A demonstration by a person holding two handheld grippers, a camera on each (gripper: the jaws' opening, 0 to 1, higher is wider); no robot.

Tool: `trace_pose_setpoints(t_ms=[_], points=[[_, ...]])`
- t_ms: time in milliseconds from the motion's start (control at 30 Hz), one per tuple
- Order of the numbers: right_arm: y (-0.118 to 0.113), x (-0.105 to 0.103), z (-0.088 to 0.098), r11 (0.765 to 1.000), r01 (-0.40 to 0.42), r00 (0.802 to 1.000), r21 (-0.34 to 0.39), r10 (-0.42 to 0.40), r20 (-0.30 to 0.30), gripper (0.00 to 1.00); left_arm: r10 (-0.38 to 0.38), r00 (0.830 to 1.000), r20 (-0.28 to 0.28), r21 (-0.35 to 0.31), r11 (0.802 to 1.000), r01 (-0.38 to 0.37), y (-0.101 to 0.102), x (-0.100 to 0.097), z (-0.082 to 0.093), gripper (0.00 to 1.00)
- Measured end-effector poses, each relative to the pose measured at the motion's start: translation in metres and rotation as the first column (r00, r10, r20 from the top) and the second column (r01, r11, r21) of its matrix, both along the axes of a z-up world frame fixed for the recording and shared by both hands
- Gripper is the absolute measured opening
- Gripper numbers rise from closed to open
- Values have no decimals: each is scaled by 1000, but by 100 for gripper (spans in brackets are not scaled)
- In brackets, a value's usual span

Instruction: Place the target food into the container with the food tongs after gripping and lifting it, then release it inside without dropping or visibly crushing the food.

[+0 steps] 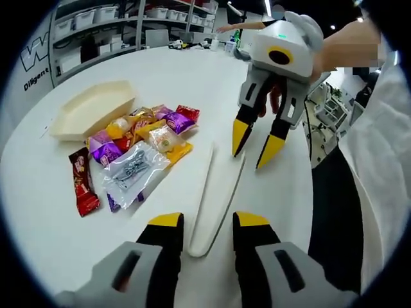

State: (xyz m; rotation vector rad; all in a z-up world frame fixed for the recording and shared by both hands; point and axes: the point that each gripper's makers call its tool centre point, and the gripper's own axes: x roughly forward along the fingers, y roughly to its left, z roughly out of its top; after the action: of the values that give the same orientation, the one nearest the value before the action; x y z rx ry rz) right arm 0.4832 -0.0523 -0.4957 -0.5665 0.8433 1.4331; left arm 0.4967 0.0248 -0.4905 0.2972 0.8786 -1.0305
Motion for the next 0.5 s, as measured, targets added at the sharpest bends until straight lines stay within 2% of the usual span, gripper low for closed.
trace_pose_setpoints(t_ms=[267, 500], points=[[4, 4, -3, 999, -32, 999, -19, 32, 30, 1, 14, 1000, -1, 5, 1000, -14, 4, 0, 0, 28], [4, 4, -6, 999, -41, 998, -27, 42, 37, 0, 23, 1000, -4, 7, 1000, -23, 8, -1, 0, 27]])
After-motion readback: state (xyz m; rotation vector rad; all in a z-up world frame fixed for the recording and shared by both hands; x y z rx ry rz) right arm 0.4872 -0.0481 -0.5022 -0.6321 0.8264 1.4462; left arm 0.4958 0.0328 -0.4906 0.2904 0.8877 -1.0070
